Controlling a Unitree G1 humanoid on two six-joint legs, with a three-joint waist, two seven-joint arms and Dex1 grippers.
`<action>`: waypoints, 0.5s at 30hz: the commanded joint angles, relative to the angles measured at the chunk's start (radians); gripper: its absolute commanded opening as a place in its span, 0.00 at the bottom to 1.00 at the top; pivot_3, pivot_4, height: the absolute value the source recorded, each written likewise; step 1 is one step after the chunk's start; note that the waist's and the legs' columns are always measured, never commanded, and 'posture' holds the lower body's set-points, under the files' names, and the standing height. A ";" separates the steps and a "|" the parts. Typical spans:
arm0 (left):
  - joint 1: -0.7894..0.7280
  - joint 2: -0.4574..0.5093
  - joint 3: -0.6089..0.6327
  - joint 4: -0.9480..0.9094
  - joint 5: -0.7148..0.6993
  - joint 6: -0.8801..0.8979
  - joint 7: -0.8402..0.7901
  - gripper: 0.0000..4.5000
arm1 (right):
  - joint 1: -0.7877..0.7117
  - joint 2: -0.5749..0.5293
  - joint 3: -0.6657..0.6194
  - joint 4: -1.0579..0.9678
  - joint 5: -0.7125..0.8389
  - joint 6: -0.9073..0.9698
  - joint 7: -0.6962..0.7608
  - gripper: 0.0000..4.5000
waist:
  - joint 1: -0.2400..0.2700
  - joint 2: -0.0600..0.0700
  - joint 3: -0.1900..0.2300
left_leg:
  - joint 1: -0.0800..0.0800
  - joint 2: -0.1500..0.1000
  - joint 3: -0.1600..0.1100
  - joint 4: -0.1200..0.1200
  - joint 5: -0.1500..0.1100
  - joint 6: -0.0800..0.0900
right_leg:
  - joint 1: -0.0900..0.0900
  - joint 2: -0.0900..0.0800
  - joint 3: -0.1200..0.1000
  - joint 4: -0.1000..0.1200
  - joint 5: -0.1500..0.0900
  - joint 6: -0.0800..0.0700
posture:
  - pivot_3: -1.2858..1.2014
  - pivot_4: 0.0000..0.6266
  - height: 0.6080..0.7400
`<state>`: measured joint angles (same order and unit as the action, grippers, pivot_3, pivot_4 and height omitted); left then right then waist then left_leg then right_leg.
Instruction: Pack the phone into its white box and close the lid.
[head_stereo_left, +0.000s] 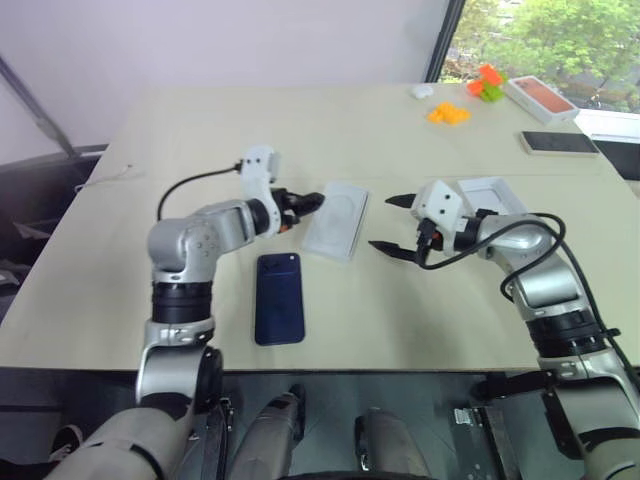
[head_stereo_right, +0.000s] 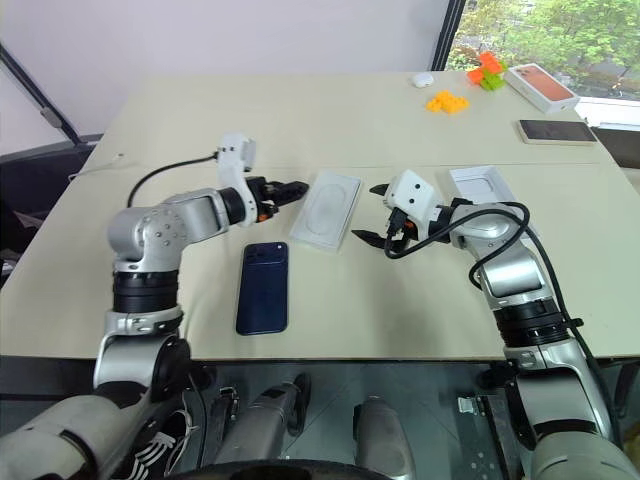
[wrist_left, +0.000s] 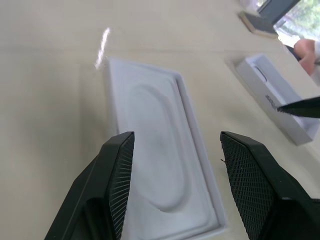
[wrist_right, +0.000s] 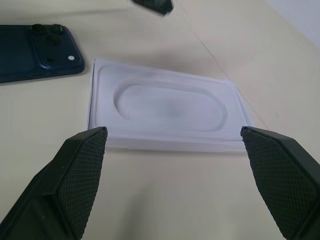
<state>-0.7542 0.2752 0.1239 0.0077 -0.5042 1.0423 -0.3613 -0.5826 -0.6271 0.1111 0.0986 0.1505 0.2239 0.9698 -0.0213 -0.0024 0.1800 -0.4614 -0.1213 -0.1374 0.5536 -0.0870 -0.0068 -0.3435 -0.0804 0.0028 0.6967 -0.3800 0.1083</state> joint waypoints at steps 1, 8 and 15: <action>0.046 0.076 -0.003 -0.037 0.021 -0.075 -0.066 0.64 | -0.035 0.015 -0.025 -0.055 0.033 0.020 -0.005 1.00 | 0.004 0.000 0.000 | 0.000 0.000 0.000 -0.001 0.000 0.000 | 0.000 0.000 0.000 0.000 0.000 0.000 | 0.52 0.24 1.00; 0.124 0.180 0.059 -0.079 -0.025 -0.112 -0.156 0.64 | -0.078 0.132 0.019 -0.012 -0.053 0.011 -0.154 1.00 | 0.007 0.000 0.000 | -0.001 0.000 -0.001 -0.002 0.000 -0.001 | -0.007 -0.001 0.002 -0.001 0.000 0.000 | 0.52 0.24 1.00; 0.181 0.203 0.030 -0.114 -0.008 -0.164 -0.203 0.65 | -0.149 0.216 0.063 0.060 -0.091 0.029 -0.207 0.61 | 0.006 0.000 0.000 | -0.001 0.000 0.000 -0.009 0.002 -0.003 | -0.009 -0.001 0.003 -0.002 0.000 -0.001 | 0.52 0.24 1.00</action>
<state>-0.5717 0.4703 0.1652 -0.0642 -0.5106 0.9068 -0.5522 -0.7013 -0.4224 0.1724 0.1592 0.0717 0.2629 0.7843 -0.0155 -0.0023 0.1800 -0.4620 -0.1216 -0.1376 0.5445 -0.0843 -0.0099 -0.3528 -0.0811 0.0059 0.6946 -0.3799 0.1077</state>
